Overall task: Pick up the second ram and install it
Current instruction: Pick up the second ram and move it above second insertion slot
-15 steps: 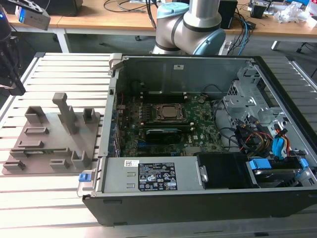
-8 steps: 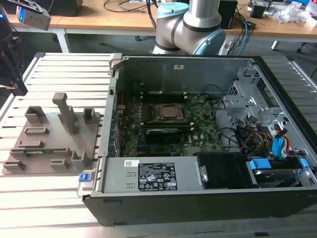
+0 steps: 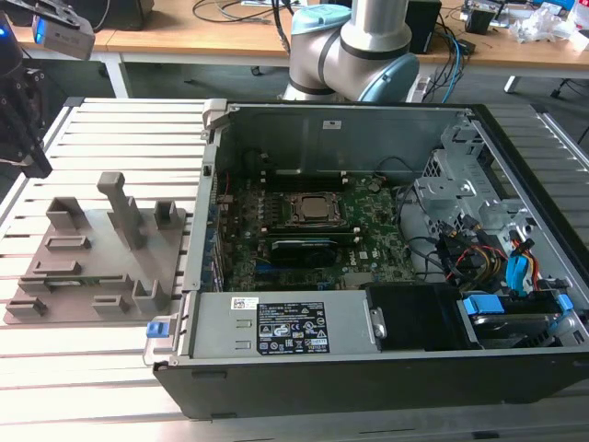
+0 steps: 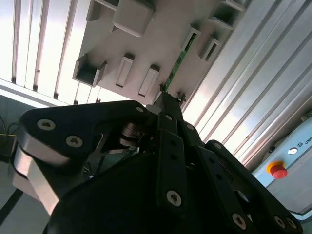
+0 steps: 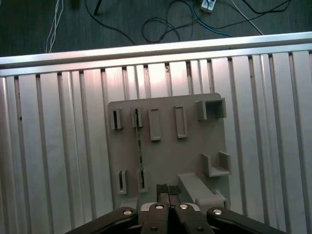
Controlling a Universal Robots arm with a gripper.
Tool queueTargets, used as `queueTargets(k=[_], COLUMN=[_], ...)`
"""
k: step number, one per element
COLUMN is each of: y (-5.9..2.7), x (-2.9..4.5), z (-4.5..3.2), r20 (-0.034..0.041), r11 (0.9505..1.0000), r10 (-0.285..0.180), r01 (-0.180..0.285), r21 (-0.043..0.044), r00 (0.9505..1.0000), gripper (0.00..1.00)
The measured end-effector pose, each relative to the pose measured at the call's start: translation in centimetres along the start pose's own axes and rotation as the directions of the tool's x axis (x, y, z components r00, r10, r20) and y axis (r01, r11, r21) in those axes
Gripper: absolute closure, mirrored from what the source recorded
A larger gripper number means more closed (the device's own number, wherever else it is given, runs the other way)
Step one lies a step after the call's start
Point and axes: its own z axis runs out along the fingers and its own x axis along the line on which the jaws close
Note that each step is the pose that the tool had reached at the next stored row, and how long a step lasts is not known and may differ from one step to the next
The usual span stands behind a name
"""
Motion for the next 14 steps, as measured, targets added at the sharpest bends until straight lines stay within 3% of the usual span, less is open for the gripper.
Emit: queueTargets(k=[1, 2, 6, 7, 14], y=[0.0, 0.0, 0.0, 0.0, -0.01], x=[0.0, 0.0, 0.0, 0.0, 0.01], z=[0.0, 0.0, 0.0, 0.0, 0.41], r20=[0.0001, 0.0002, 0.0007, 0.0008, 0.001], r11=[1.0, 1.0, 0.9998, 0.9997, 0.9996], r10=[0.003, 0.006, 0.02, 0.023, 0.029], r01=[-0.003, -0.006, -0.02, -0.023, -0.029], r21=[0.0, 0.0001, 0.0003, 0.0003, 0.0004], r00=[1.0, 1.0, 0.9998, 0.9997, 0.9996], gripper=[0.83, 0.7, 0.69, 0.62, 0.62])
